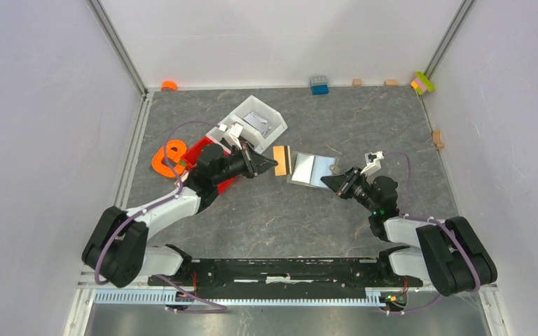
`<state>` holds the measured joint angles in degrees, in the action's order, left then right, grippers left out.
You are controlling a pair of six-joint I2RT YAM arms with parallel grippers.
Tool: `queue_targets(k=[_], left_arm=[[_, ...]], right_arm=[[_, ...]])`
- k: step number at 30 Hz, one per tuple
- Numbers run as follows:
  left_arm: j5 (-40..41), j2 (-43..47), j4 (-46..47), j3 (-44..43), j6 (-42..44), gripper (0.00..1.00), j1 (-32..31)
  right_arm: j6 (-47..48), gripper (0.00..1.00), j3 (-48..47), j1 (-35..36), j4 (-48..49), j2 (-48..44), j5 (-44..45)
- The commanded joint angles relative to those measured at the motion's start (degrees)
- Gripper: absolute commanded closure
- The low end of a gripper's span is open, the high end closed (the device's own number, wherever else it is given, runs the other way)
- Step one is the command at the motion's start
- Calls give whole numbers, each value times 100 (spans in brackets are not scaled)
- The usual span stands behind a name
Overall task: Take the credit cards out of the card holder
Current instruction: Place the credit card in the storage box.
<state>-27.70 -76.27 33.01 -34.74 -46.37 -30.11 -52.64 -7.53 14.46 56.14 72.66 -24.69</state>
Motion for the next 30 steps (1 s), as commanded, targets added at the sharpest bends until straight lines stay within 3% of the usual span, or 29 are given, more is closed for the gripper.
queue_targets(k=[1,14,21,30], left_arm=[[1517,629,-1050,71,458,98,143],[5173,2210,-2376,712,-95,98,446],[5602,1823,-2414,638,-171,98,634],[5462,1420,-2066,649,50,98,1006]], right_arm=[[420,100,-208,-31,-713,-309,463],[424,100,-237,-36,-735,-292,393],[428,100,-240,-32,-692,-272,345],[420,100,-247,-31,-667,-229,316]])
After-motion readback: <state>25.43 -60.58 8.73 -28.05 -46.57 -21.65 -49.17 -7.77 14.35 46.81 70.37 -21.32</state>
